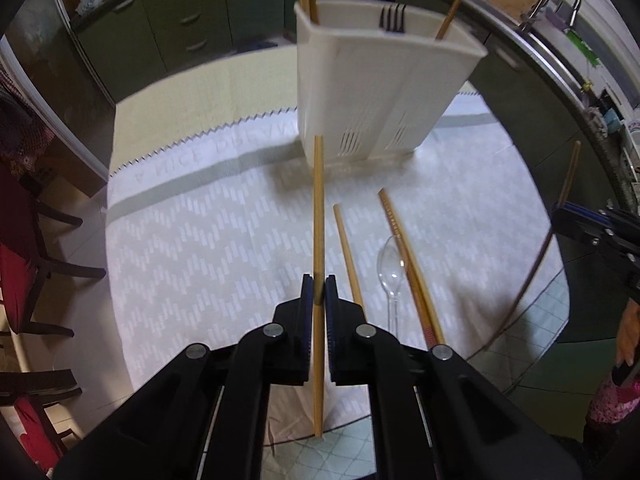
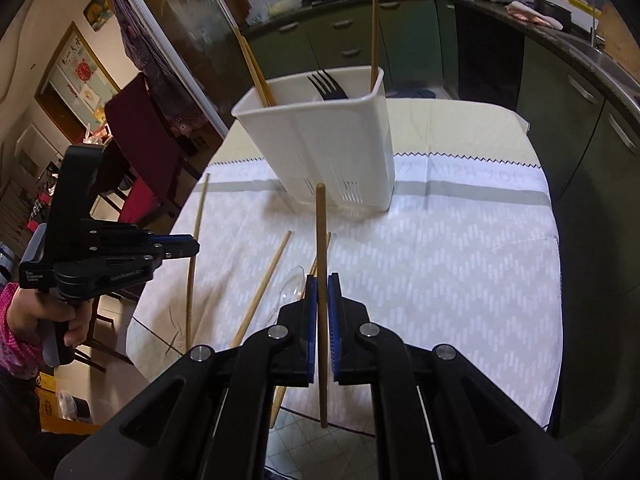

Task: Organize utensils
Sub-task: 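Grasp a wooden chopstick with the right gripper while the left lifts its chopstick, then carry the chopstick over the caddy and drop it with the left gripper while the right carries its own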

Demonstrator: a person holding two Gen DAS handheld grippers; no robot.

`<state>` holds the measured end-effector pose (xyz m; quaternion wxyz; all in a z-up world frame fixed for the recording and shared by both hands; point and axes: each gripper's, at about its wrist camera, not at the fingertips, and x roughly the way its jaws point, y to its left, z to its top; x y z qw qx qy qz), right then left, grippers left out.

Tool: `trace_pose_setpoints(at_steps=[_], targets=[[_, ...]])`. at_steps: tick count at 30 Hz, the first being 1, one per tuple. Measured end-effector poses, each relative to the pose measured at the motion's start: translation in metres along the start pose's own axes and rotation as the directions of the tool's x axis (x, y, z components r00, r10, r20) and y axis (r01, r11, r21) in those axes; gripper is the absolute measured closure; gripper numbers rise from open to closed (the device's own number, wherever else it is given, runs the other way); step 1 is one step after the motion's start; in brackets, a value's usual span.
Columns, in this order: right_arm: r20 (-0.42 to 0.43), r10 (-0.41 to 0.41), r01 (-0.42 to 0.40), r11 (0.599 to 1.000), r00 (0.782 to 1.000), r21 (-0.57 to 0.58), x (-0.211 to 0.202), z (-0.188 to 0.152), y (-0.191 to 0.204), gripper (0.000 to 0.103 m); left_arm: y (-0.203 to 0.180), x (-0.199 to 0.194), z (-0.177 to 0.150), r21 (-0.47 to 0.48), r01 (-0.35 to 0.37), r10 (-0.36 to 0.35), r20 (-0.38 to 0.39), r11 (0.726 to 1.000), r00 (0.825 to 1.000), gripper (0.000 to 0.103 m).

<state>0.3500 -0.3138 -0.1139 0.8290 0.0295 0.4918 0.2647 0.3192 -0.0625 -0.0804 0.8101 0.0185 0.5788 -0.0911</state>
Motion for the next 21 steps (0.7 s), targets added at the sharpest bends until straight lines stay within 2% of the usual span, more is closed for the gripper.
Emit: trace_pose_setpoints(at_steps=[11, 21], targets=[[0.059, 0.019, -0.017, 0.999, 0.998, -0.031, -0.024, -0.001, 0.012, 0.097, -0.012, -0.038, -0.014, 0.029, 0.009, -0.012, 0.074, 1.000, 0.997, 0.097], [0.107, 0.013, -0.007, 0.999, 0.994, -0.051, -0.043, 0.005, 0.018, 0.097, -0.015, -0.060, -0.013, 0.039, 0.027, -0.032, 0.122, 0.999, 0.992, 0.097]])
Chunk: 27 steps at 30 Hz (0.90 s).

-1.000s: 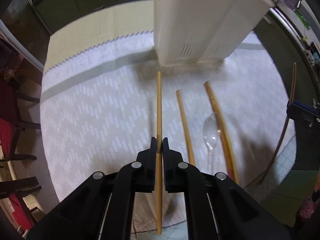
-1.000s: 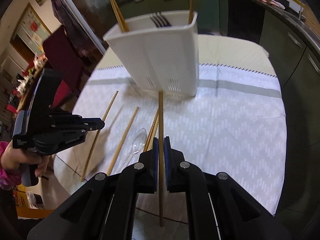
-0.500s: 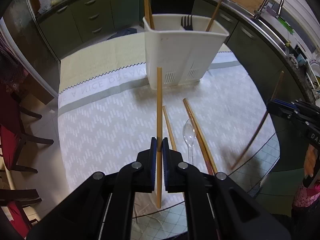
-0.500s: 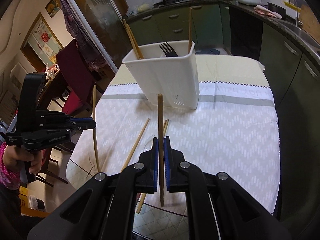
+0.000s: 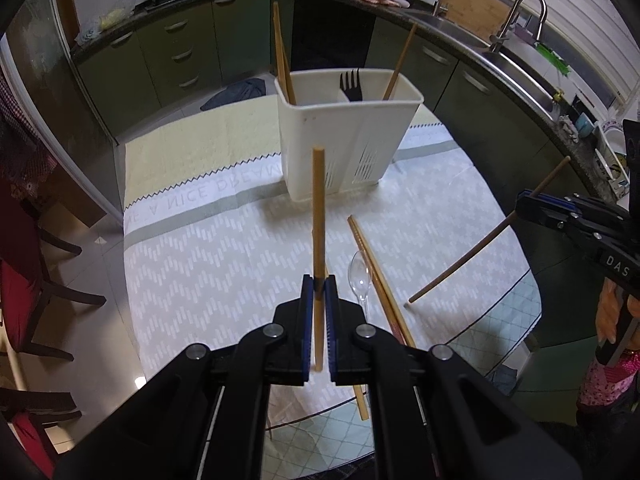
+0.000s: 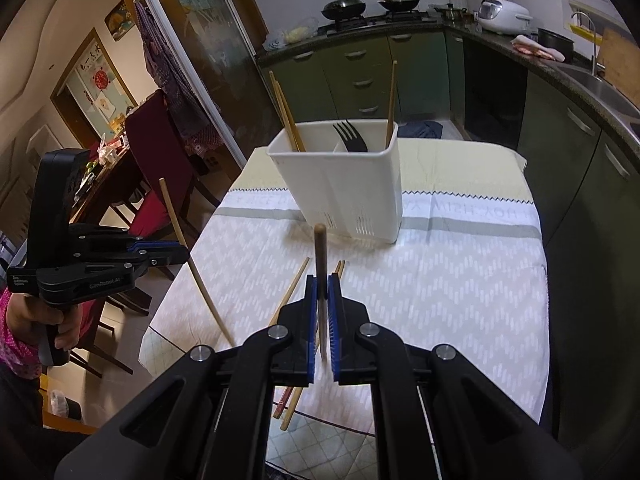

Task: Organize utensils
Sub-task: 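Carry the chopstick over the caddy and drop it with the left gripper while the right carries its own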

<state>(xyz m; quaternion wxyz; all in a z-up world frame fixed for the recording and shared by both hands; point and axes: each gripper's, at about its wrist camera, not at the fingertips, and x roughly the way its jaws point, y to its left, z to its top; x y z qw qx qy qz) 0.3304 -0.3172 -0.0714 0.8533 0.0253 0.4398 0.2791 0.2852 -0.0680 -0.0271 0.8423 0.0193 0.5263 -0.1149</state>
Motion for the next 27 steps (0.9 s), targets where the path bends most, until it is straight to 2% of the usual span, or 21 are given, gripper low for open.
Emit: trace_pose_setpoints(at_steps=[9, 15, 21, 27], targets=[[0.022, -0.012, 0.012, 1.000, 1.000, -0.017, -0.012, 0.009, 0.002, 0.097, -0.010, -0.018, 0.012, 0.015, 0.010, -0.011, 0.046, 1.000, 0.999, 0.097], [0.042, -0.018, 0.019, 1.000, 0.999, -0.022, -0.023, 0.013, 0.001, 0.097, -0.021, -0.039, 0.032, 0.033, 0.025, -0.028, 0.093, 0.999, 0.995, 0.097], [0.059, -0.022, 0.024, 0.999, 0.998, -0.027, -0.035, 0.017, 0.000, 0.097, -0.029, -0.076, 0.066, 0.043, 0.021, -0.029, 0.176, 0.999, 0.984, 0.097], [0.062, -0.020, 0.021, 1.000, 0.998, -0.022, -0.038, 0.017, -0.005, 0.097, -0.034, -0.112, 0.107, 0.033, 0.002, -0.011, 0.276, 0.999, 0.961, 0.097]])
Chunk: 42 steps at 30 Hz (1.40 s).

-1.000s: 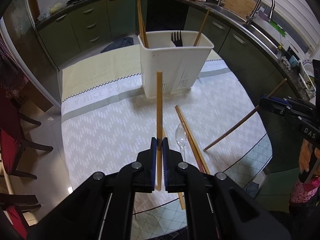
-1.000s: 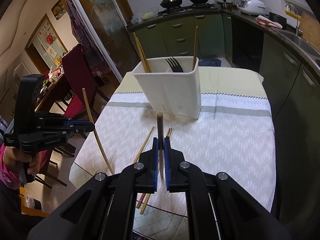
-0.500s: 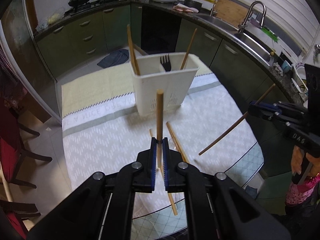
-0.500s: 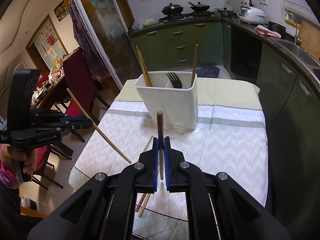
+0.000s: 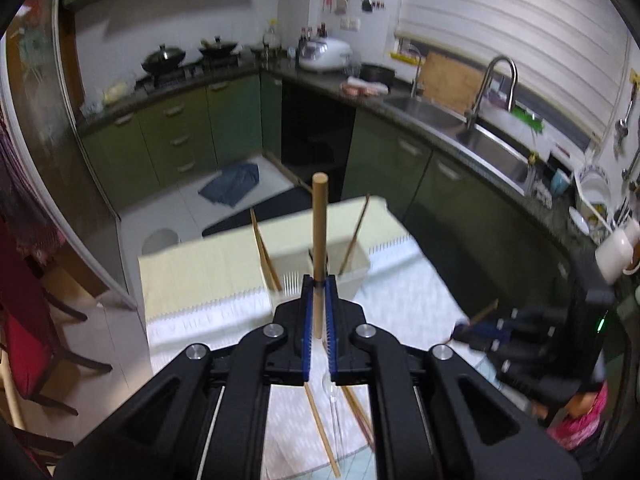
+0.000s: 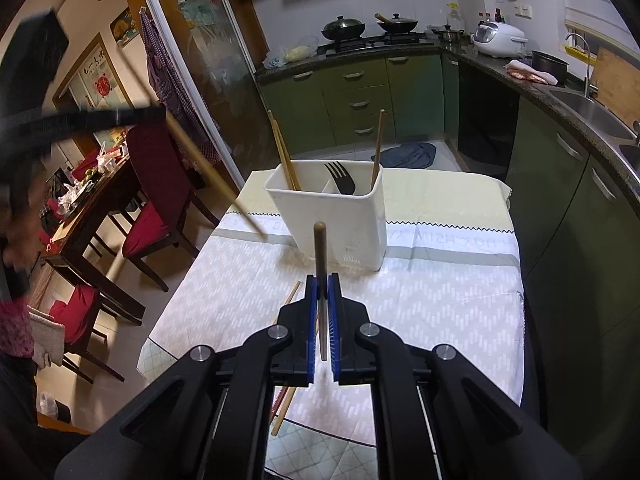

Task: Organize utensils
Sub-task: 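Carry the chopstick over the caddy and drop it with the left gripper while the right carries its own, then lower the chopstick into the caddy and open the right gripper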

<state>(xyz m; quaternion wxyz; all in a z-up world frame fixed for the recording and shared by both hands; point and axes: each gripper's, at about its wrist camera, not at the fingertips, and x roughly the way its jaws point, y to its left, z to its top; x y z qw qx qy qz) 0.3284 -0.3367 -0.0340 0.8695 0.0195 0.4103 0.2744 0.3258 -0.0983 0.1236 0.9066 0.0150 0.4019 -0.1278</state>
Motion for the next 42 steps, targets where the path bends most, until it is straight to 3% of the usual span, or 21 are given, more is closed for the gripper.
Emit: trace_pose_setpoints(at_steps=[6, 17, 25, 33, 39, 41, 42], targets=[[0.045, -0.002, 0.002, 1.000, 0.999, -0.012, -0.016, 0.014, 0.001, 0.097, -0.004, 0.008, 0.034, 0.004, -0.040, 0.040, 0.047, 0.999, 0.998, 0.097], [0.126, -0.017, 0.025, 0.998, 0.992, -0.059, -0.056, 0.045, 0.017, 0.097, 0.002, 0.049, 0.053, 0.010, -0.106, 0.105, 0.081, 0.994, 0.991, 0.097], [0.112, -0.025, 0.031, 0.998, 0.993, -0.053, -0.055, 0.045, 0.016, 0.097, 0.011, 0.052, 0.061, -0.018, -0.085, 0.087, 0.108, 0.996, 0.990, 0.097], [0.115, -0.016, 0.023, 0.998, 0.993, -0.056, -0.054, 0.048, 0.019, 0.097, 0.014, 0.072, 0.051, -0.014, -0.099, 0.100, 0.070, 0.995, 0.993, 0.097], [0.123, -0.019, 0.027, 0.998, 0.992, -0.059, -0.056, 0.049, 0.019, 0.097, 0.017, 0.115, 0.021, 0.003, -0.108, 0.109, -0.026, 0.994, 0.994, 0.097], [0.123, -0.018, 0.026, 0.998, 0.992, -0.061, -0.056, 0.051, 0.020, 0.097, 0.020, 0.127, 0.012, 0.003, -0.108, 0.108, -0.059, 0.994, 0.992, 0.090], [0.125, -0.020, 0.028, 0.998, 0.992, -0.062, -0.056, 0.053, 0.021, 0.097, 0.022, 0.131, 0.008, 0.001, -0.106, 0.106, -0.068, 0.994, 0.992, 0.079]])
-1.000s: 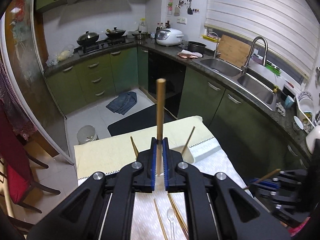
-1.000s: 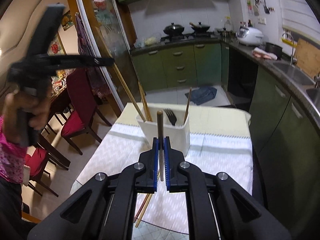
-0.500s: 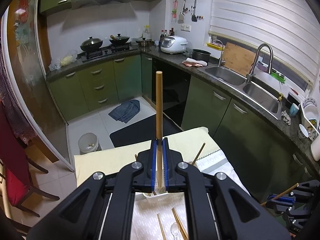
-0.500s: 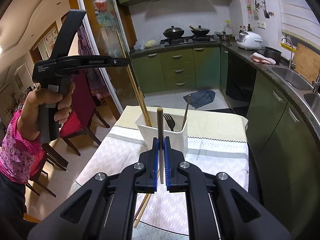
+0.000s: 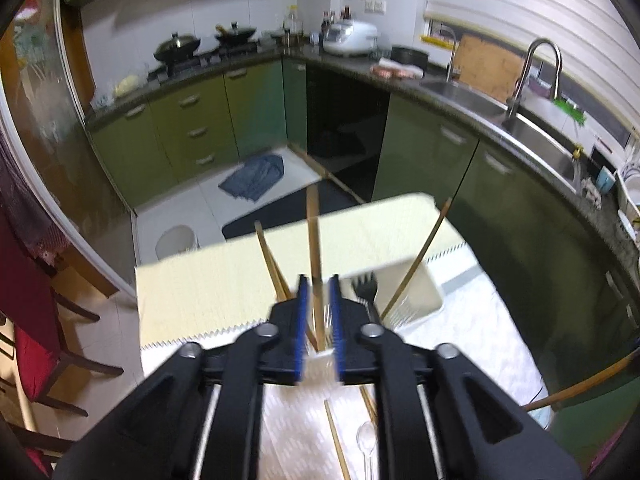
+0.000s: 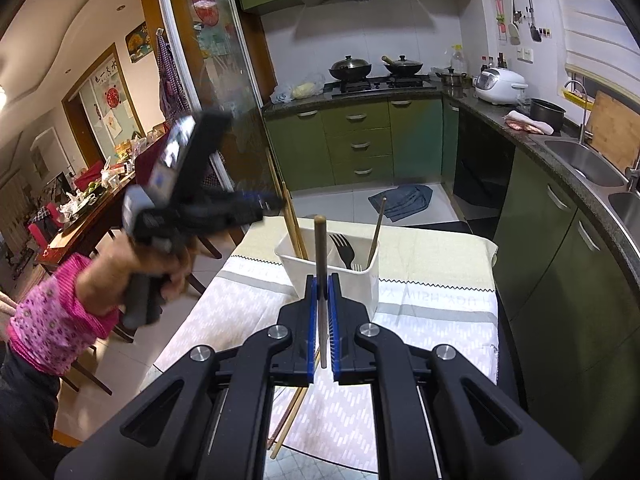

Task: Organize utensils
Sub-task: 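Lower the chopstick into the caddy and open the right gripper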

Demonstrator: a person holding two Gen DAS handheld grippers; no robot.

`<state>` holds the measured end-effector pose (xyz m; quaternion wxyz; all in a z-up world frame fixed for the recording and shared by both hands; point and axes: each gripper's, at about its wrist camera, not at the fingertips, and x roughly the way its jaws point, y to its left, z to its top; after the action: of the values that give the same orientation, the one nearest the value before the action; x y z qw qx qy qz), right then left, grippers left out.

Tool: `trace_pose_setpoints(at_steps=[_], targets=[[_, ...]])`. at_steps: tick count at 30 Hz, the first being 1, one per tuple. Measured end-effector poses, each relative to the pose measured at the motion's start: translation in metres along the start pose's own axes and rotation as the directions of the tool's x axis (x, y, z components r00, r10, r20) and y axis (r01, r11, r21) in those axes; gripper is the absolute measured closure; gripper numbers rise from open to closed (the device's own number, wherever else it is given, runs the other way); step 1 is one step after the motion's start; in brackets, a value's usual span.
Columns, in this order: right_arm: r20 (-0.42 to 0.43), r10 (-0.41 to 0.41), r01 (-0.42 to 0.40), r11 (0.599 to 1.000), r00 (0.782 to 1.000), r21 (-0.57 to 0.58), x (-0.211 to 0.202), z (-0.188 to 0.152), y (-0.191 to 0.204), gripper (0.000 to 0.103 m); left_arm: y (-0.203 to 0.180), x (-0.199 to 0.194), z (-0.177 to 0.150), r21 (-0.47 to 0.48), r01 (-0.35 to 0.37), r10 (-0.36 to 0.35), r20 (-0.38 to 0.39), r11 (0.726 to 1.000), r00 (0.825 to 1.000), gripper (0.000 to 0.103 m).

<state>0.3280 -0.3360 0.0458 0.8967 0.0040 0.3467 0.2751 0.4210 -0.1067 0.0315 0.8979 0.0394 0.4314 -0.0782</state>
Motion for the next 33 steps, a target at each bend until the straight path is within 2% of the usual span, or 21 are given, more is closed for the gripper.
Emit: trace_pose_setpoints(at_steps=[2, 5, 8, 11, 14, 17, 22, 30, 33], targets=[[0.005, -0.003, 0.003, 1.000, 1.000, 0.000, 0.001, 0.002, 0.001, 0.097, 0.002, 0.007, -0.009, -0.004, 0.000, -0.001, -0.018, 1.000, 1.000, 0.063], [0.024, -0.006, 0.005, 1.000, 1.000, 0.007, 0.003, 0.013, 0.001, 0.097, 0.004, 0.006, -0.021, -0.013, 0.025, -0.025, -0.022, 1.000, 0.999, 0.059], [0.074, -0.012, 0.010, 1.000, 0.997, 0.022, 0.003, 0.032, 0.000, 0.097, 0.011, -0.007, -0.033, -0.048, 0.057, -0.058, -0.007, 0.997, 0.998, 0.048], [0.127, -0.011, 0.006, 0.999, 0.992, 0.040, 0.008, 0.053, -0.002, 0.097, 0.013, -0.021, -0.048, -0.053, 0.069, -0.069, 0.014, 0.996, 0.998, 0.047], [0.179, -0.045, 0.035, 0.998, 0.983, 0.060, 0.021, 0.075, -0.006, 0.097, 0.015, -0.031, -0.068, -0.053, 0.069, -0.069, 0.005, 0.996, 0.998, 0.047], [0.188, -0.063, 0.047, 0.995, 0.980, 0.086, 0.044, 0.091, -0.014, 0.097, 0.020, -0.036, -0.086, -0.070, 0.083, -0.084, -0.017, 0.994, 0.996, 0.046], [0.127, -0.105, 0.091, 0.990, 0.986, 0.110, 0.094, 0.090, -0.027, 0.097, 0.028, -0.033, -0.121, -0.085, 0.093, -0.099, -0.074, 0.992, 0.992, 0.044], [-0.019, -0.148, 0.148, 0.987, 0.989, 0.059, 0.166, 0.055, -0.025, 0.096, 0.034, -0.009, -0.161, -0.124, 0.112, -0.133, -0.177, 0.986, 0.975, 0.044], [-0.048, -0.153, 0.155, 0.987, 0.987, 0.045, 0.181, 0.046, -0.023, 0.083, 0.032, -0.003, -0.167, -0.128, 0.112, -0.135, -0.194, 0.986, 0.972, 0.043]])
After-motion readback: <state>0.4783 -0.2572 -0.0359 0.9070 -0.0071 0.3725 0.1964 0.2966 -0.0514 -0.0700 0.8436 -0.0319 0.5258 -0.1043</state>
